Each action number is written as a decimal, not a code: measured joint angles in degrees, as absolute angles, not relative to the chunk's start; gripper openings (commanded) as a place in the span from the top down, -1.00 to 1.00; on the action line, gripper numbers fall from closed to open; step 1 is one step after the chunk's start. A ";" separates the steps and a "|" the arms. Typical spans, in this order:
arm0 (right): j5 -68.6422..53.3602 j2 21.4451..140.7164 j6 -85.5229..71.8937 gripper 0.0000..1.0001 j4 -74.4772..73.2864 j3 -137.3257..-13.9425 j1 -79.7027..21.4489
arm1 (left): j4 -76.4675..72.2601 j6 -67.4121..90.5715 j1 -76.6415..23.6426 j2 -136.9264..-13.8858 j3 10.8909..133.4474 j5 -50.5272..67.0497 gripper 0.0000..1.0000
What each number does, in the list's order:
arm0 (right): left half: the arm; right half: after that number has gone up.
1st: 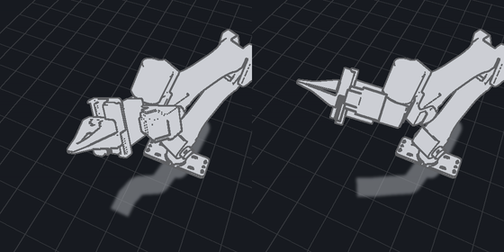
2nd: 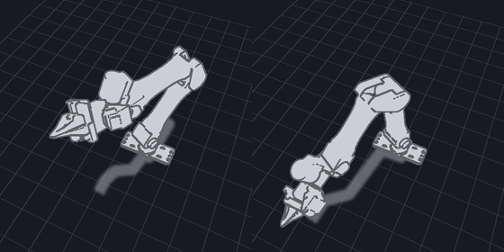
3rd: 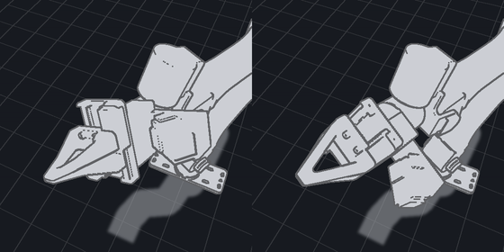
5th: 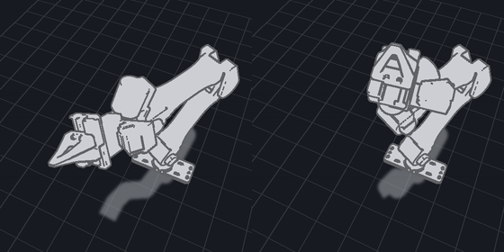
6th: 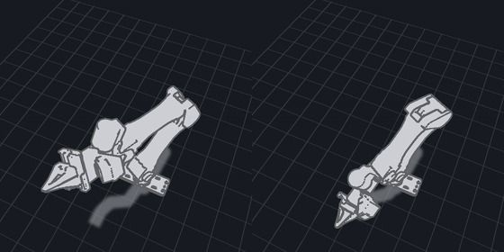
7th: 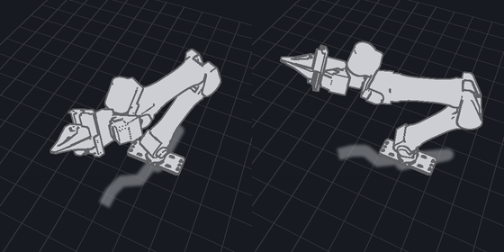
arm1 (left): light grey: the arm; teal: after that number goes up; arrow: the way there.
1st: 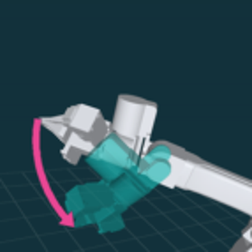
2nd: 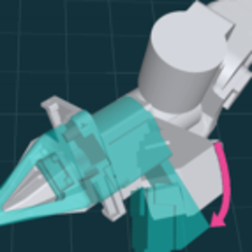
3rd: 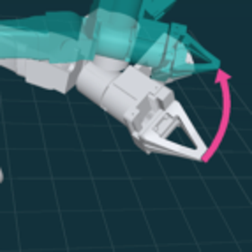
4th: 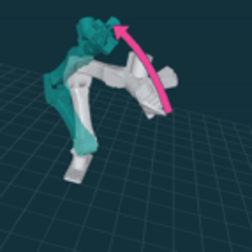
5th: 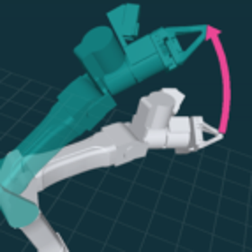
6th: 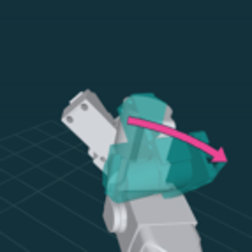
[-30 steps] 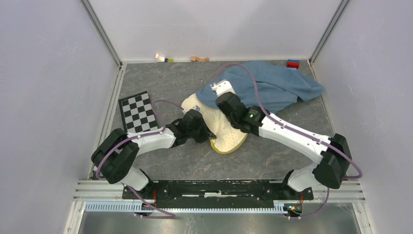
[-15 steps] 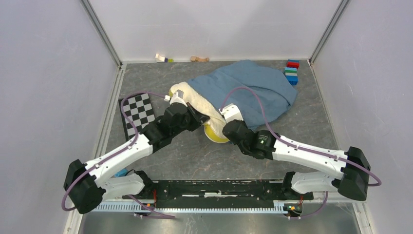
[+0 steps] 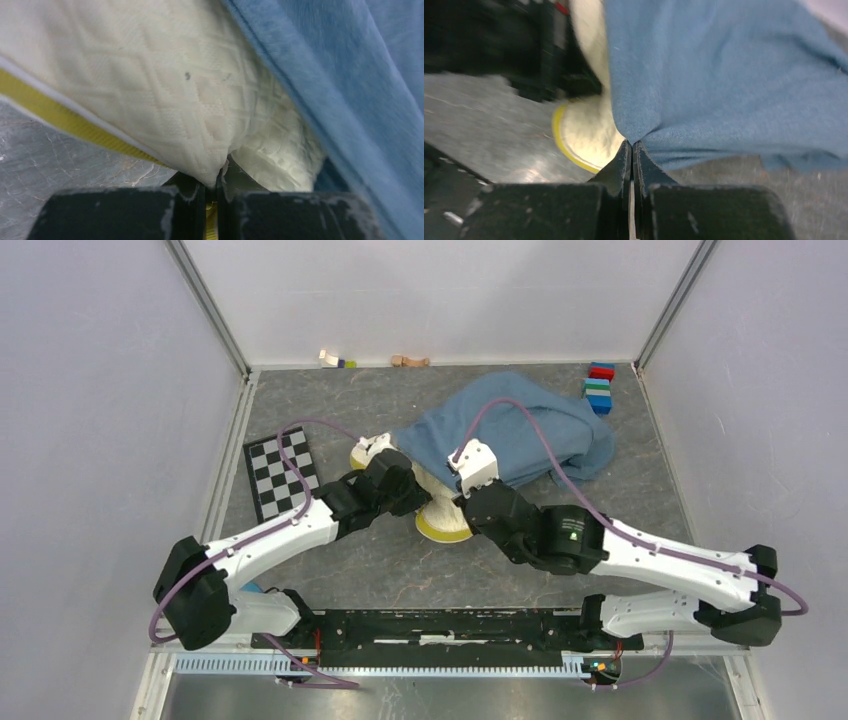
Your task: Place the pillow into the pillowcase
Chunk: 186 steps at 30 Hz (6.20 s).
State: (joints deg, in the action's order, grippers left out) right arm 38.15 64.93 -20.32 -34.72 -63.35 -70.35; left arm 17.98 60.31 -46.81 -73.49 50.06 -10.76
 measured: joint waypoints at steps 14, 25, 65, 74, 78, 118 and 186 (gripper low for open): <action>57.65 84.47 1.72 1.00 -40.05 -117.64 -79.53 | 25.21 53.76 -53.01 -62.28 67.64 3.79 0.28; 27.81 96.01 -1.69 1.00 -24.73 -95.66 -46.54 | 31.05 56.82 -53.10 -55.24 66.17 2.76 -0.99; 14.44 99.55 -14.13 0.04 -17.87 -69.38 -52.71 | 8.60 55.33 -26.81 -64.93 28.23 4.05 -0.22; 18.57 99.48 -14.35 1.00 -21.91 -71.88 -52.64 | 6.92 54.83 -26.81 -67.35 28.75 3.88 0.95; 19.33 100.09 -14.50 1.00 -28.18 -82.78 -56.84 | 7.22 54.76 -27.79 -68.34 30.24 4.32 0.95; 29.06 76.16 -29.56 -0.12 -27.31 -51.05 -76.40 | 15.14 60.64 -34.26 -68.27 41.04 -5.48 0.95; 23.22 89.25 -22.31 1.00 -24.64 -73.52 -61.45 | 28.51 52.90 -17.32 -53.95 38.09 4.27 -0.60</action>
State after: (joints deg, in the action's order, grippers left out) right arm 23.22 89.25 -22.31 -24.64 -73.52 -61.45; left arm 28.51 52.90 -17.32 -53.95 38.09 4.27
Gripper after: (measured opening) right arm 0.033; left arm 0.808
